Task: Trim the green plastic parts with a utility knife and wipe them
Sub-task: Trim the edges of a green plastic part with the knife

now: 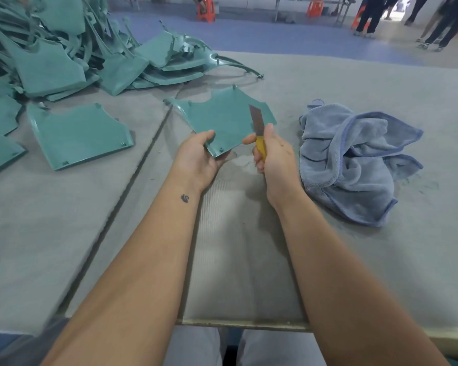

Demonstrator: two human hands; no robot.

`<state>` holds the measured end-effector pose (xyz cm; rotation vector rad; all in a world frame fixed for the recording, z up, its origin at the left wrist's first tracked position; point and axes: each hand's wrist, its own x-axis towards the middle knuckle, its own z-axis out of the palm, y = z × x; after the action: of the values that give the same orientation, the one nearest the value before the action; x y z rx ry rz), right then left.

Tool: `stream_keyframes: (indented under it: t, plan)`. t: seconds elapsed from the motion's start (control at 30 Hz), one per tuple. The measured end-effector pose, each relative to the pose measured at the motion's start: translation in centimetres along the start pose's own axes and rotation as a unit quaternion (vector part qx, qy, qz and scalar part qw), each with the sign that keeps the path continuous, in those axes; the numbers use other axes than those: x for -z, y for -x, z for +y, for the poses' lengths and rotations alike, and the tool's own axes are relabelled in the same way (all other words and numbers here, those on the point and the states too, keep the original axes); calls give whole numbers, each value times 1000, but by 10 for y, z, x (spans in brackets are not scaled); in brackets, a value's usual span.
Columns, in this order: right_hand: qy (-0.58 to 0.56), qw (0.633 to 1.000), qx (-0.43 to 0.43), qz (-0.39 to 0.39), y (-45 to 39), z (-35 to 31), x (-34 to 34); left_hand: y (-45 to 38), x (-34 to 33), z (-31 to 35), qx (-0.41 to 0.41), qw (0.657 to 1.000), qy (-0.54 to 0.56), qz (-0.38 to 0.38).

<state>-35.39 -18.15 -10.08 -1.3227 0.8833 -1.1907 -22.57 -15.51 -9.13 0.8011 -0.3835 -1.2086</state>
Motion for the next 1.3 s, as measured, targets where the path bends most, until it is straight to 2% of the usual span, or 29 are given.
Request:
stream_keyframes:
  t: [0.13,0.27,0.33,0.57,0.77,0.9,0.97,1.07,1.17,1.3]
  plan:
    - [33,999,17,-14,2,-3,-3,1,1,3,-37,998,42,4]
    - [79,984,30,-155,6,-2,-2,0,0,2,-29,998,56,21]
    - [132,974,36,-180,7,-1,-3,0,0,2,-28,997,69,18]
    - [151,976,76,-135,4,5,-3,3,1,1,-11,997,75,33]
    - [149,977,100,-114,5,6,-3,2,0,-1,-30,997,58,32]
    - [49,997,57,-32,1,2,4,2,3,1,-27,998,42,45]
    - [14,999,47,-18,0,0,6,2,4,2,-30,997,44,48]
    - [21,997,48,-59,0,1,4,4,4,2,-31,997,60,34]
    - [100,985,55,-130,3,3,0,4,4,1,-29,998,59,25]
    - [107,987,64,-102,2,4,0,4,1,0,-29,998,46,35]
